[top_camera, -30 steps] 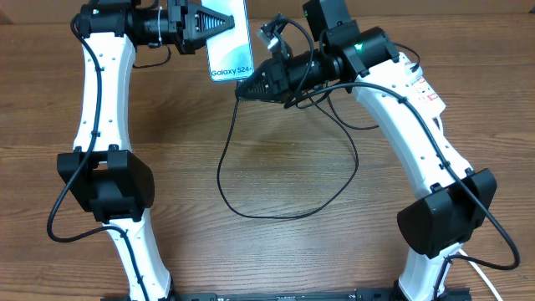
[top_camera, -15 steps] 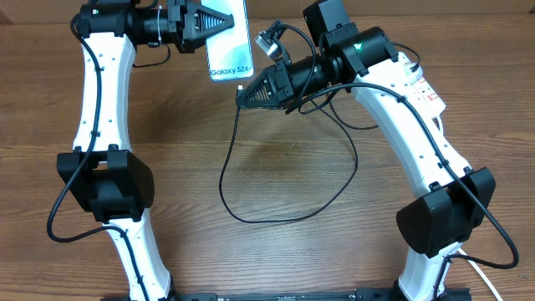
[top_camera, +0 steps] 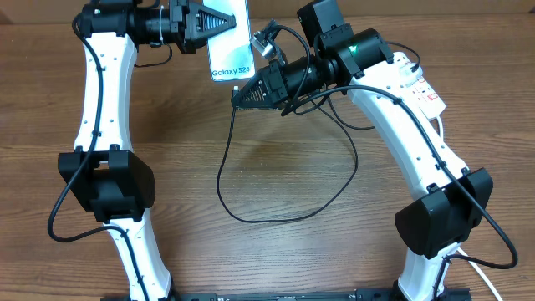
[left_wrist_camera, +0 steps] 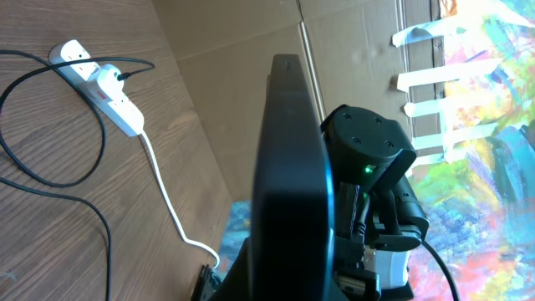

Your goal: Plug charger to phone and switch on socket

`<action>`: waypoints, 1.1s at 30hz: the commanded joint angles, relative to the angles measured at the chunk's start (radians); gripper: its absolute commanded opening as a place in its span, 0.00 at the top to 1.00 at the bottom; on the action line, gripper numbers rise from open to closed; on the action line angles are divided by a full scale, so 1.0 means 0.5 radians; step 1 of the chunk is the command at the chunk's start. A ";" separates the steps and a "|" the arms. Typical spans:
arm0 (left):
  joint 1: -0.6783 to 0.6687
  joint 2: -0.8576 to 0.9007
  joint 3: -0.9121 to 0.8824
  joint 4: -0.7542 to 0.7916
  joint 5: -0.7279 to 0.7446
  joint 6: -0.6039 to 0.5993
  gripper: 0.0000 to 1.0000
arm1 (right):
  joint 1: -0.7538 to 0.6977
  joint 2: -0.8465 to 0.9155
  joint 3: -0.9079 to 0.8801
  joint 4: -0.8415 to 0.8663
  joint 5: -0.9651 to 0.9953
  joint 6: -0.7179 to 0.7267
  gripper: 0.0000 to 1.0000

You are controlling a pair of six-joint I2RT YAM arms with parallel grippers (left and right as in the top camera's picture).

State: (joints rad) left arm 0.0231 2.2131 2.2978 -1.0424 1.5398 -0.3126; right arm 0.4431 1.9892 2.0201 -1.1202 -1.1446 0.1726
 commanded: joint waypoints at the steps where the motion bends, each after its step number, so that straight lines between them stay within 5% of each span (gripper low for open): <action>1: -0.040 0.014 0.016 0.008 0.086 -0.006 0.96 | 0.015 0.008 -0.001 0.030 0.023 0.027 0.96; 33: -0.047 0.014 0.016 0.008 0.086 -0.004 0.96 | 0.040 0.008 -0.001 0.211 0.142 0.256 0.96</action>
State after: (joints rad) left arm 0.0200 2.2131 2.2978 -1.0348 1.5284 -0.3126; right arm 0.4477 1.9892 2.0201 -1.0340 -1.0954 0.2893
